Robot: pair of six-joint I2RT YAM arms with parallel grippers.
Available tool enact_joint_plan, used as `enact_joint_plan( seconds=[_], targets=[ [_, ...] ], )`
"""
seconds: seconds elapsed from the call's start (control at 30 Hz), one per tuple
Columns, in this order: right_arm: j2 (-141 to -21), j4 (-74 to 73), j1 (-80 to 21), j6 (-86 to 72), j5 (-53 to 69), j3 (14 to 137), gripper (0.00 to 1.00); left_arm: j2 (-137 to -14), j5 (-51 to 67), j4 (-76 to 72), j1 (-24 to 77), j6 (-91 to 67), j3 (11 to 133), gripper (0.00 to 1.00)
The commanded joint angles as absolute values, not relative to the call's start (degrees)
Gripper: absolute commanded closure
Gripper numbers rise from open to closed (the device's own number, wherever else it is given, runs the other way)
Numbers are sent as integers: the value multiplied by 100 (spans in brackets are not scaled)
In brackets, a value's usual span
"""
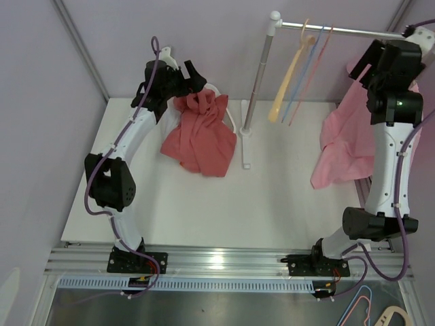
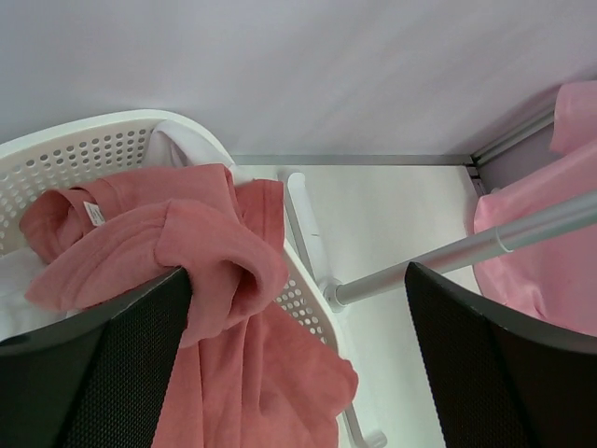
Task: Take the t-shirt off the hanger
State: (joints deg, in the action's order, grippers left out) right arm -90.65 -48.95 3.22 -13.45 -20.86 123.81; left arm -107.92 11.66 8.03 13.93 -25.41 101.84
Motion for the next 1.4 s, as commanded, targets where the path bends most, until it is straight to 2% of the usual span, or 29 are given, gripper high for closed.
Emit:
enact_joint_plan(
  seconds=[0.0, 0.07, 0.17, 0.23, 0.33, 0.47, 0.77, 0.83, 0.93, 1.1, 1.37],
  targets=[
    [-9018, -4950, 518, -1153, -2811, 12507, 9, -10529, 1020, 1054, 1432, -2417, 10590, 1],
    [-8869, -4564, 527, -601, -2874, 12148, 2, -10556, 923, 1247, 1494, -2347, 10809, 0],
    [-8500, -3579, 554, -107, -2970, 11559, 1, -10556, 528, 1449, 1617, -2093, 11064, 1],
    [-8560, -3472, 659, 192, -2874, 11767, 0, -10591, 230, 1494, 1696, -1943, 11179, 0],
    [-8875, -3840, 957, 456, -2568, 12215, 0, -10880, -278, 2088, 1775, -1522, 12002, 0],
    [-9026, -3797, 1212, 624, -2812, 12209, 0, -11320, -790, 2644, 1863, -1179, 12867, 0],
    [-9351, -3393, 1757, 440, -2690, 11892, 1, -10574, -800, 1899, 1986, -1195, 11559, 0],
    [-9527, -3392, 1924, 404, -2341, 11979, 4, -10425, -782, 1846, 2004, -1169, 11505, 1],
    [-9825, -3506, 2109, 246, -2022, 12242, 24, -10284, -791, 1819, 2004, -1125, 11557, 0],
    [-10335, -3709, 2188, 149, -1617, 12708, 29, -10125, -835, 1705, 2013, -1116, 11602, 1],
    [-10590, -3419, 2180, 228, -1372, 12963, 29, -10125, -923, 1521, 2144, -1046, 11628, 0]
  ],
)
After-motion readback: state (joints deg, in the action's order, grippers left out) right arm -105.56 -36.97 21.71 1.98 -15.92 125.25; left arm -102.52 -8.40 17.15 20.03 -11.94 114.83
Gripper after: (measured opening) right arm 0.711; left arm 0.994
